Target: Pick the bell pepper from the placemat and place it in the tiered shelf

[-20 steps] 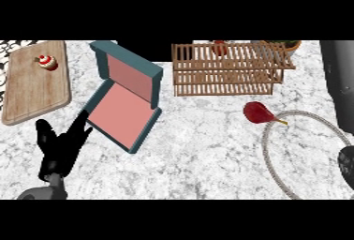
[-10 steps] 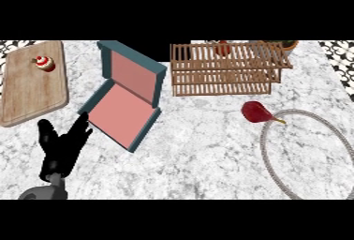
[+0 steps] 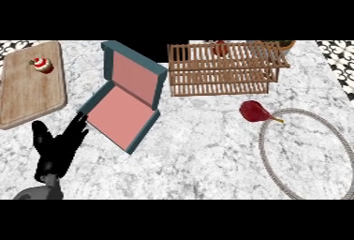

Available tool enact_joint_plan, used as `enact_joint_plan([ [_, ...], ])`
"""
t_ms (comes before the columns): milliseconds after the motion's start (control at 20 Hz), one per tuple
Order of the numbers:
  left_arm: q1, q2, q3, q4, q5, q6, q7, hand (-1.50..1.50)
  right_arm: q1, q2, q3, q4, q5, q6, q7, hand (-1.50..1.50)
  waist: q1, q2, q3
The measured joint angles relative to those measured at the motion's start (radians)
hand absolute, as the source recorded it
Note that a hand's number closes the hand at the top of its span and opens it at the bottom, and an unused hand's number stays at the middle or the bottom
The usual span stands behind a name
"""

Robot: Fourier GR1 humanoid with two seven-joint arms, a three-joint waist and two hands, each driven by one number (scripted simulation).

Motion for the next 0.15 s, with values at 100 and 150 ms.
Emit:
enact_joint_plan([
  [100,-0.003,-0.004,-0.003,-0.01,-0.002,0.008,0.018,0.0,0.03,-0.038,-0.021,0.004,-0.039,0.045,-0.013,-1.5,0.003,0.001,0.0],
  [150,-0.006,-0.002,-0.003,-0.018,0.0,0.007,0.031,0.0,0.048,-0.06,-0.033,0.001,-0.059,0.071,-0.022,-1.5,0.004,0.002,0.0],
])
